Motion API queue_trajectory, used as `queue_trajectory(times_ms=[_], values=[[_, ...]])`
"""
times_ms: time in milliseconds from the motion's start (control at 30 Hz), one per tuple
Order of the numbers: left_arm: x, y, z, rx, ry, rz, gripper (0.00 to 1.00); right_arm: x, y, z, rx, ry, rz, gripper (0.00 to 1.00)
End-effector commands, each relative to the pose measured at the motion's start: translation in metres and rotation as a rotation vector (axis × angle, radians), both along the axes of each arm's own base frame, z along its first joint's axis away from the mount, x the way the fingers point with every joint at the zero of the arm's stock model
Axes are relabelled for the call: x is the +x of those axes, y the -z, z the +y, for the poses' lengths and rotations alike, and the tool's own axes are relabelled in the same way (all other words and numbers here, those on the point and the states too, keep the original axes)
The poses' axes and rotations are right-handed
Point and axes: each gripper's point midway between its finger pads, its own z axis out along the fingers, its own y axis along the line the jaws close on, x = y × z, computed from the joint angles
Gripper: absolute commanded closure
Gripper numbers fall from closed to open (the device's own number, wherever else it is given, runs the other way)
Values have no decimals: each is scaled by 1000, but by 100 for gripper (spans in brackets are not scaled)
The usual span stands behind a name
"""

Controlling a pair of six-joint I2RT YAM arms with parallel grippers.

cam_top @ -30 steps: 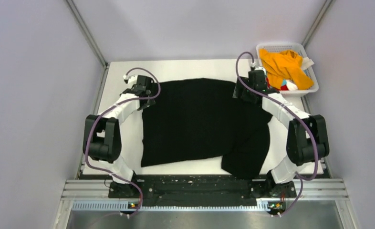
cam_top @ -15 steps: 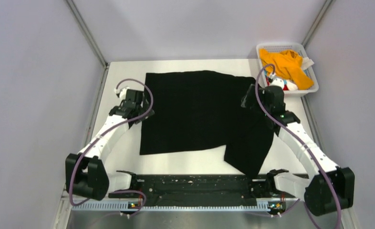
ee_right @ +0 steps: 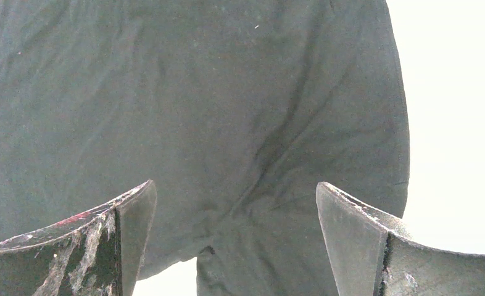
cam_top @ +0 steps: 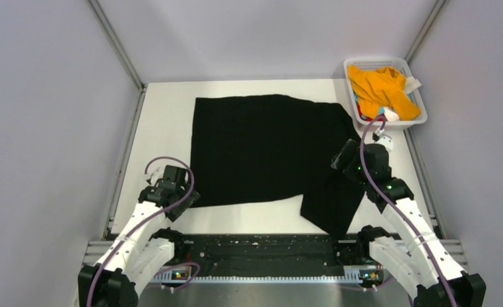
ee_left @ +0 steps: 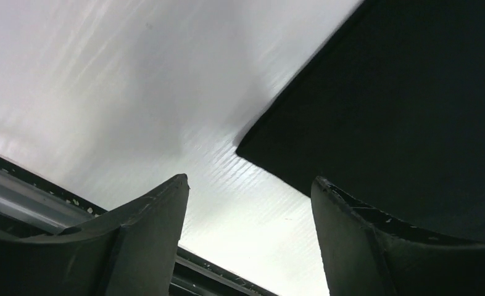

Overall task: Fold and stack the t-shirts
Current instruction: Flatten out the tshirt

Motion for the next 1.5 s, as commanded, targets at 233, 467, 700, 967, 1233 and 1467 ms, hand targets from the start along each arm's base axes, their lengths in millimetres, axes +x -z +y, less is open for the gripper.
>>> queue_trajectory(times_ms=[233, 467, 700, 967, 1233, 1467], values=[[1, 28, -20, -125, -93, 51, 43, -1, 6, -3, 17, 38, 13, 1], [8, 33, -11, -68, -123, 77, 44, -1, 8, -5, -3, 40, 23, 1], [22, 36, -10, -51, -134, 58, 50, 1, 5, -9, -21, 49, 21, 1], [27, 55, -12, -37, -135, 134, 61, 2, 3, -13, -50, 63, 44, 1], [40, 56, -6, 27, -132, 181, 85, -1, 4, -11, -60, 43, 88, 1], [50, 53, -3, 56, -116, 163, 100, -17, 11, -12, -97, -4, 181, 2]])
